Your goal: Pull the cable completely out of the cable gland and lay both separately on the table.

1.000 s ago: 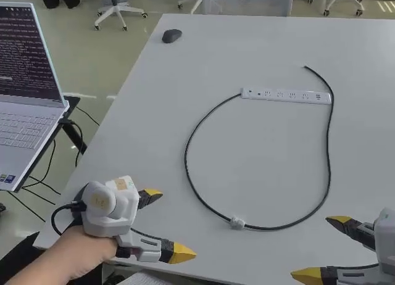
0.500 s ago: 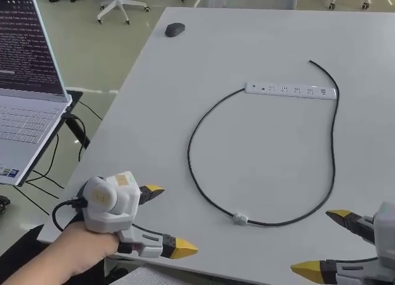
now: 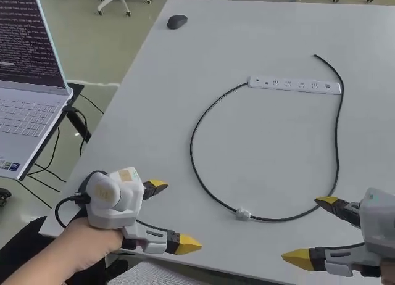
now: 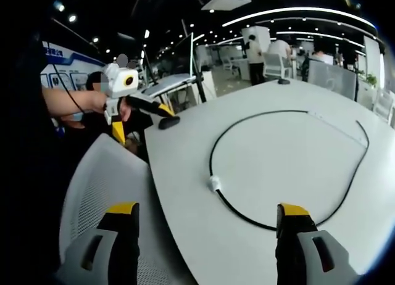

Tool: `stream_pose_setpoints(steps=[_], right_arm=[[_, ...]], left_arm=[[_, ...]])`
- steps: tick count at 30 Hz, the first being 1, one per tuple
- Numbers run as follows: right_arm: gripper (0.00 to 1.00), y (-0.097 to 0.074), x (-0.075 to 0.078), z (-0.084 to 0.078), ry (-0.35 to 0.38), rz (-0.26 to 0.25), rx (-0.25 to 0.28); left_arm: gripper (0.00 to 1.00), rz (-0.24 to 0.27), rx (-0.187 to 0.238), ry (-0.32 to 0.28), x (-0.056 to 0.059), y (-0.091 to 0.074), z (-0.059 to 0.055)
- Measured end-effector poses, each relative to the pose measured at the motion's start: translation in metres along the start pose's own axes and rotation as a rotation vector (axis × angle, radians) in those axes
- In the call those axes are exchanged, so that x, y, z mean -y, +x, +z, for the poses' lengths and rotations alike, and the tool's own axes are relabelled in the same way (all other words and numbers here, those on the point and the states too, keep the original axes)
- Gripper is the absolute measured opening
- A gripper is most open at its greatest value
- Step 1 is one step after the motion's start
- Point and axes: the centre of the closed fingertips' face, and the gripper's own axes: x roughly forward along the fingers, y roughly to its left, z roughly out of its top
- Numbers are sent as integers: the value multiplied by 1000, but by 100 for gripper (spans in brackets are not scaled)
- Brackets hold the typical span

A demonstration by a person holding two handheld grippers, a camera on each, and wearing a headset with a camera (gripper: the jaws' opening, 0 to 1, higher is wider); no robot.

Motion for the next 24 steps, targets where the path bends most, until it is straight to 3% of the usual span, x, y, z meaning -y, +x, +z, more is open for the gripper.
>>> stream_pose_setpoints(steps=[16,24], right_arm=[[86,32,9,14,-48,21,-52],[81,49,11,13,-62,31,-88]], left_arm=[[94,5,-1,-3,-6,2,-4],[94,-1,0,-6,-6,3,-6]])
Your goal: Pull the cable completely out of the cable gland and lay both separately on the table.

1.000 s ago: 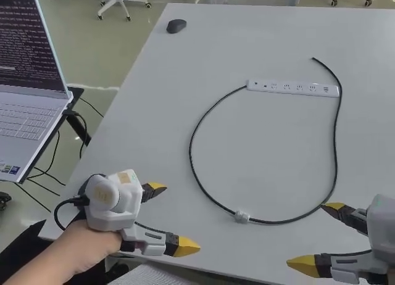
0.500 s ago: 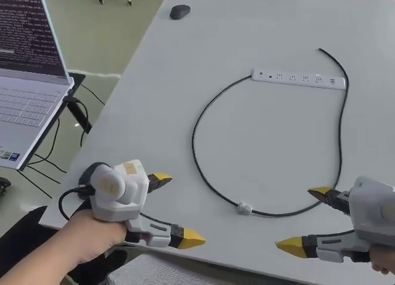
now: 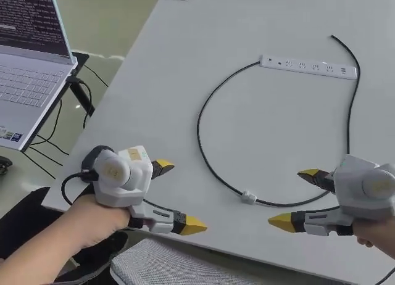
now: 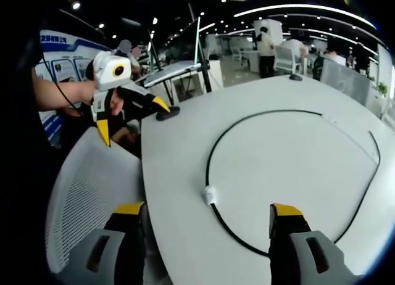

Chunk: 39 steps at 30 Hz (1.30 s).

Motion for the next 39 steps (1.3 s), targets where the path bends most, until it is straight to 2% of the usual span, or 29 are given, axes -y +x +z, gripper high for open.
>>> stream_pose_setpoints(steps=[11,15,17,29,32,35,39], right_arm=[[75,21,5,-2,-18,9,-56],[72,30,7,-8,-34,12,-91],[69,33,5,-11,-52,19,-115],[63,53,-2,-10,-83,52,-155],[61,59,-3,-9,-86,62,-163],[60,64,-1,-9,-88,64,-171],[55,70,-1,-12,-90,71,-199]], left_arm=[[94,-21,-6,-1,2,5,-3],[93,-29,-7,-3,2,8,-3],[93,-32,-7,-1,2,9,-2],[93,-47,-15,2,0,10,-4],[93,-34,-9,-10,-6,8,-3],[93,-33,2,-23,-9,7,-2],[93,-32,-5,-25,-11,7,-5]])
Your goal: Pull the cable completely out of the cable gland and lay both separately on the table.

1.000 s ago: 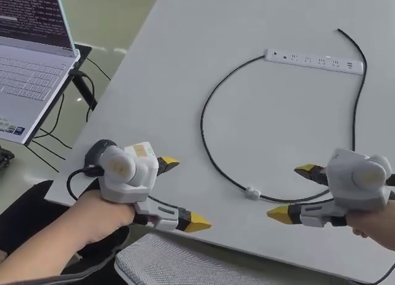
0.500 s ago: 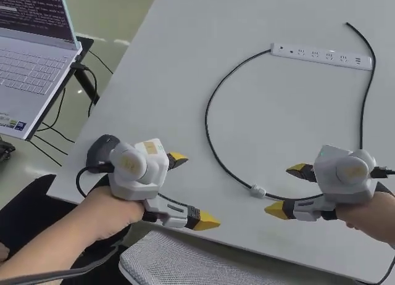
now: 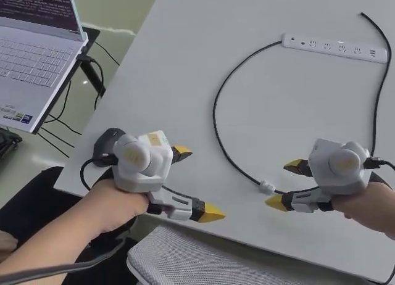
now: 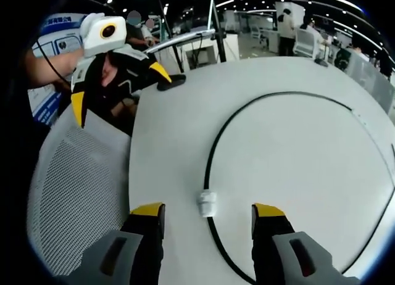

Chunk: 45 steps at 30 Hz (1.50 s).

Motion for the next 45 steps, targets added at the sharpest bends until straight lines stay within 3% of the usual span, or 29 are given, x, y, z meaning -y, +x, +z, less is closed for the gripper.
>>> stream_pose_setpoints(steps=[12,24,36,45], right_arm=[[36,16,3,-12,-12,36,-63],[16,16,3,-14,-48,50,-97],[9,21,-2,-13,-39,72,-104],[8,21,-1,-13,-61,52,-114]], left_arm=[[92,4,-12,-9,-4,1,-4],[90,-2,-20,-18,-4,5,-6],[89,-7,-19,-29,-1,5,-8],[88,-10,-25,-33,3,5,-11]])
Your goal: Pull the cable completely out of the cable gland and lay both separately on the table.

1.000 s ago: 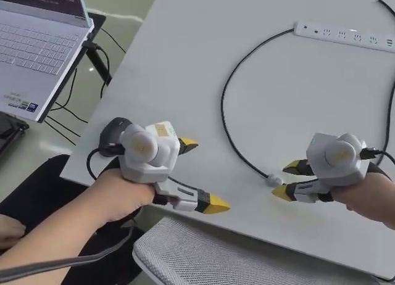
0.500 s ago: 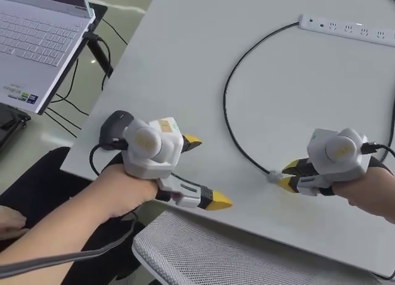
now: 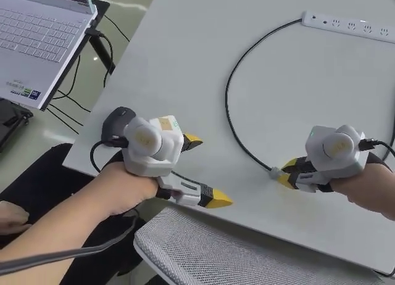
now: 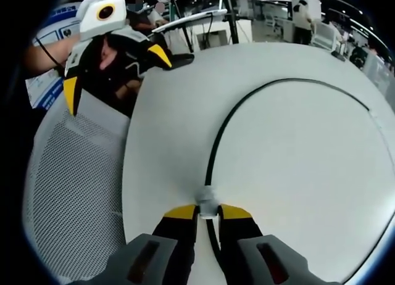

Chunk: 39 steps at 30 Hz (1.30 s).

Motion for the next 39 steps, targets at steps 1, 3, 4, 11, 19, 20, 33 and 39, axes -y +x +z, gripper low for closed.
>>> stream_pose_setpoints(steps=[1,3,4,11,19,20,33,39], right_arm=[[8,0,0,0,3,-6,-4],[8,-1,0,-1,-1,-7,-9],[7,-2,-1,0,2,-3,-4],[7,-11,-5,0,-1,0,-10],[7,-25,-9,0,-5,1,2],[6,-26,-8,0,-9,0,5],[6,-58,-18,11,-50,-11,24],[6,-73,-25,19,-89,-15,29]], left_arm=[[88,-2,0,0,1,1,0],[87,-6,0,3,3,1,0],[87,-8,1,7,5,2,1],[86,-19,3,14,9,4,4],[84,-39,14,30,18,10,13],[84,-42,16,33,20,10,15],[82,-82,41,87,37,18,43],[81,-104,44,111,46,24,54]])
